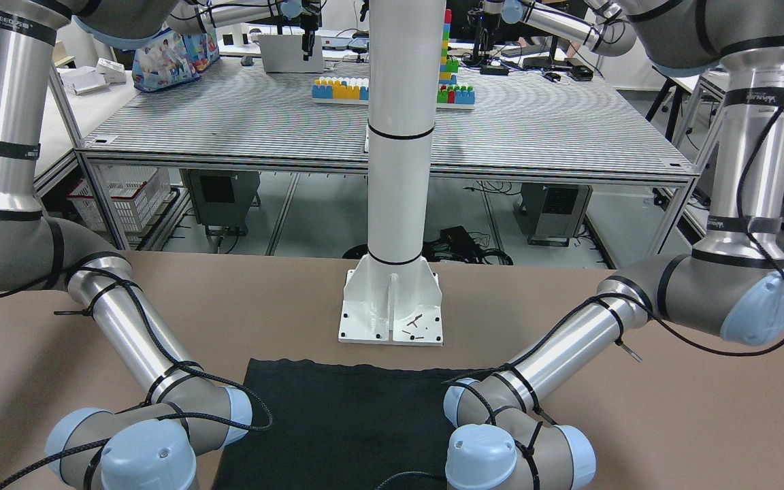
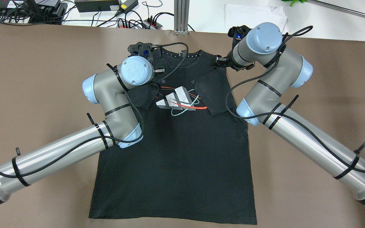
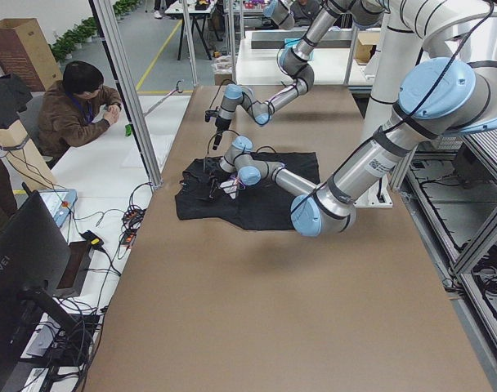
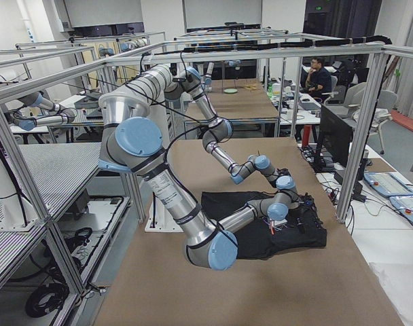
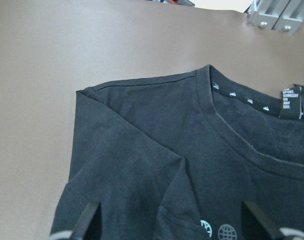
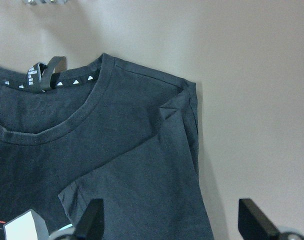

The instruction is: Fold clothes

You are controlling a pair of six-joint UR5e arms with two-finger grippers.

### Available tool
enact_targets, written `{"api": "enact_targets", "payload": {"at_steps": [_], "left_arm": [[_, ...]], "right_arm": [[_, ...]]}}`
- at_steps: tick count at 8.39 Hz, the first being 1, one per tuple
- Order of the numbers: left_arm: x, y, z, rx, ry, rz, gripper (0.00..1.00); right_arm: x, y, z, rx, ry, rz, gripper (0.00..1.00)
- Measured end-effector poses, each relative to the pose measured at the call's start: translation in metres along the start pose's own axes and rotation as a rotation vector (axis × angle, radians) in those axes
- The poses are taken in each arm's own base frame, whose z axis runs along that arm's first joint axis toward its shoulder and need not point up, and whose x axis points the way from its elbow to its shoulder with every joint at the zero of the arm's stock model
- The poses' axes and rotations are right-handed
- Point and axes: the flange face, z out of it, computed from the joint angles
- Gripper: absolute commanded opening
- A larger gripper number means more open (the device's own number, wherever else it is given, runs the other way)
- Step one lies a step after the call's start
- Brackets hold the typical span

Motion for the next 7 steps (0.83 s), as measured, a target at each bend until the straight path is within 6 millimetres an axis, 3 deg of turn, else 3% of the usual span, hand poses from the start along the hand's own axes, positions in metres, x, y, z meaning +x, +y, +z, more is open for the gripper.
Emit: {"api": "enact_targets", "payload": {"at_steps": [1, 3, 4, 5, 7], "left_arm": [[-0.003, 0.001, 0.004, 0.003, 0.007, 0.003, 0.96], [-0.008, 0.006, 0.016, 0.01, 0.037, 0.002, 0.63], [-0.009, 0.009, 0.019, 0.009, 0.043, 0.003, 0.53], [-0.009, 0.011, 0.021, 0.007, 0.047, 0.004, 0.46], [-0.006, 0.02, 0.024, -0.001, 0.049, 0.01, 0.46]], "right_arm": [[0.0, 0.0, 0.0, 0.0, 0.001, 0.002, 0.94], [0.0, 0.001, 0.001, -0.001, 0.001, 0.006, 0.94], [0.002, 0.001, 0.001, -0.002, 0.003, 0.008, 0.94], [0.003, 0.002, 0.002, -0.002, 0.004, 0.009, 0.94], [0.007, 0.003, 0.003, -0.004, 0.009, 0.012, 0.94]]}}
